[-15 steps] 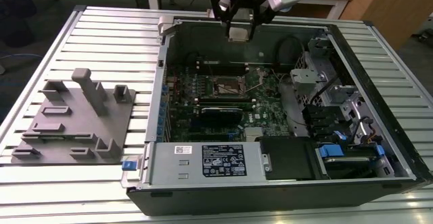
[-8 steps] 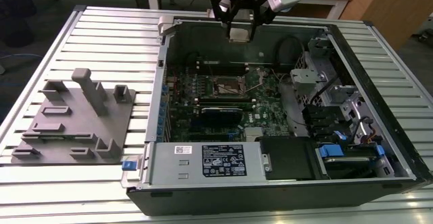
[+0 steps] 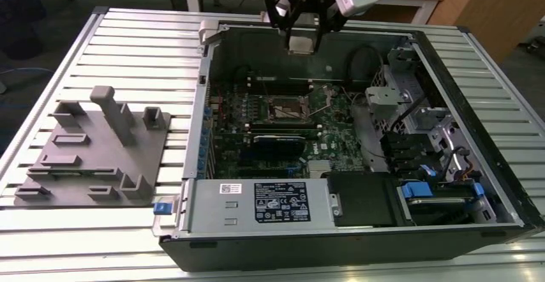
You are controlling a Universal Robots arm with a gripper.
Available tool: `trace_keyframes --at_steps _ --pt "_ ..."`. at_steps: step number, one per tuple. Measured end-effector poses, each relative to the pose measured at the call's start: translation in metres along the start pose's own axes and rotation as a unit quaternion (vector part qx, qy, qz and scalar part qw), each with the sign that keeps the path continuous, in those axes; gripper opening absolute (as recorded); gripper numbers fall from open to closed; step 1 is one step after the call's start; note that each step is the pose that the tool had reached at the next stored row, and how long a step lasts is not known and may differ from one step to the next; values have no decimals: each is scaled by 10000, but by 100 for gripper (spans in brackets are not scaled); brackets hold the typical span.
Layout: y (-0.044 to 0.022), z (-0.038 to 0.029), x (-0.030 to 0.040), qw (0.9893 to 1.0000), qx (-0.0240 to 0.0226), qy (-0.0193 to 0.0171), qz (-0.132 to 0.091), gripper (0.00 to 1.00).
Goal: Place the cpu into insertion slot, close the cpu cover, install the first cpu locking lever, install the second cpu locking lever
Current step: 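Place the cpu into insertion slot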
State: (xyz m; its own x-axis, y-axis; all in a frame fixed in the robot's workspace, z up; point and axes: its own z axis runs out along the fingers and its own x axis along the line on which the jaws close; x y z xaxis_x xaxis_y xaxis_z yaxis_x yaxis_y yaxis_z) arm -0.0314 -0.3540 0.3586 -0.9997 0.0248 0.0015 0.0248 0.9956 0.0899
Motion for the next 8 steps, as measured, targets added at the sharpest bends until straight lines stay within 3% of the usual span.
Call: trace_keyframes --at_steps 8 --pt "-11 127 0 10000 1 0 0 54"
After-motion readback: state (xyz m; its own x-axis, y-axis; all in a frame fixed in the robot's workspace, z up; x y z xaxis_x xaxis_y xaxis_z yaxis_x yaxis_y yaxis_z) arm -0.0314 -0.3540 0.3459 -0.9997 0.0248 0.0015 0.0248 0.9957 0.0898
